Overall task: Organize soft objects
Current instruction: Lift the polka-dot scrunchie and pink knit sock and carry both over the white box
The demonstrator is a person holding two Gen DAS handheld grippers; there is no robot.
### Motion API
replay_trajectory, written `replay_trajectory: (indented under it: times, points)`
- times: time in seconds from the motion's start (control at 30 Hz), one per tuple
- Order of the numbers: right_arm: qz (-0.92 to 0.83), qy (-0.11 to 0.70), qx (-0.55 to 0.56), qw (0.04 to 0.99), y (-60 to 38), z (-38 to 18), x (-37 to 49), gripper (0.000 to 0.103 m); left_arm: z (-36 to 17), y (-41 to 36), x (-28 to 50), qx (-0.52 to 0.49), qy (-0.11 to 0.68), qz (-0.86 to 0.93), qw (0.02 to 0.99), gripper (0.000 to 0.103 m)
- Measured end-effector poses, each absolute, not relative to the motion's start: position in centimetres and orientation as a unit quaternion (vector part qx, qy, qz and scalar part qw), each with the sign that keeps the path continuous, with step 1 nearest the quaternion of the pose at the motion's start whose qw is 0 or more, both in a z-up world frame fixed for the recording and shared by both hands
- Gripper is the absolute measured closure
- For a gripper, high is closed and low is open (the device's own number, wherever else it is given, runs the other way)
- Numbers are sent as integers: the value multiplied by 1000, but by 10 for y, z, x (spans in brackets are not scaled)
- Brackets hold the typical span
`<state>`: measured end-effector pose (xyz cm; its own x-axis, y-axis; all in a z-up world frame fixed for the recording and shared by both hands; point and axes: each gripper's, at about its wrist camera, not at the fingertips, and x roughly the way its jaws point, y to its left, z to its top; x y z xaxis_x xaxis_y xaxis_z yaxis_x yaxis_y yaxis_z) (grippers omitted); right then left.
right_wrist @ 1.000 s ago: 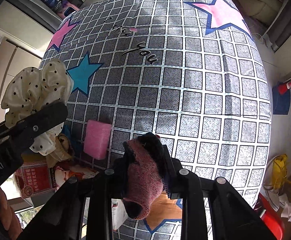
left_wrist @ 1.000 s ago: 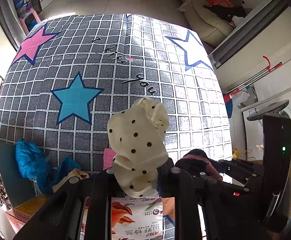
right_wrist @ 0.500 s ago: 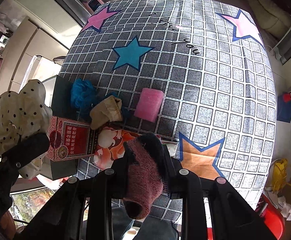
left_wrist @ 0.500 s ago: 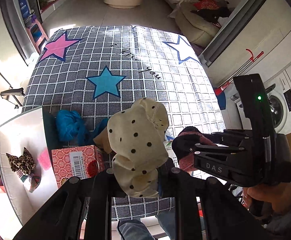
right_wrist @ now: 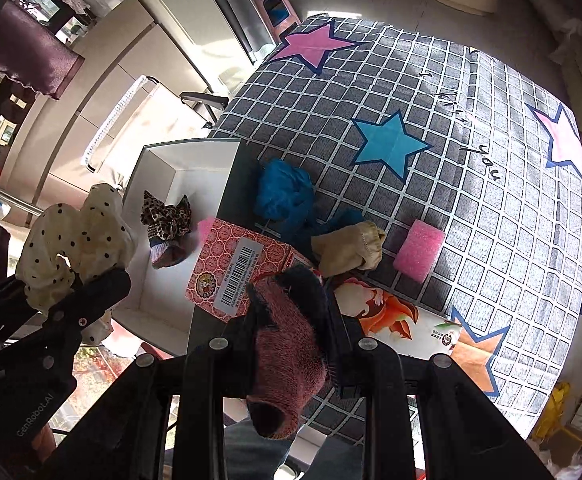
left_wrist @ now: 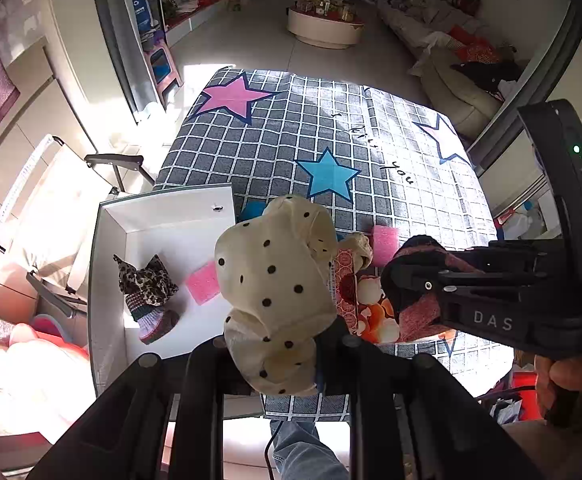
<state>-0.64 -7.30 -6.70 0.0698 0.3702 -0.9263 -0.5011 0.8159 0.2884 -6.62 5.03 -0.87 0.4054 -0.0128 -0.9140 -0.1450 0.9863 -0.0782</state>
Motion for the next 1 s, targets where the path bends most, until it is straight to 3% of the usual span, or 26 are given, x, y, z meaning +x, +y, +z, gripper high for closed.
replay_trajectory:
  times: [1.0]
  points:
    - [376, 604, -132, 690, 18, -60, -37, 74, -17, 112, -100, -107, 530, 122, 832, 81]
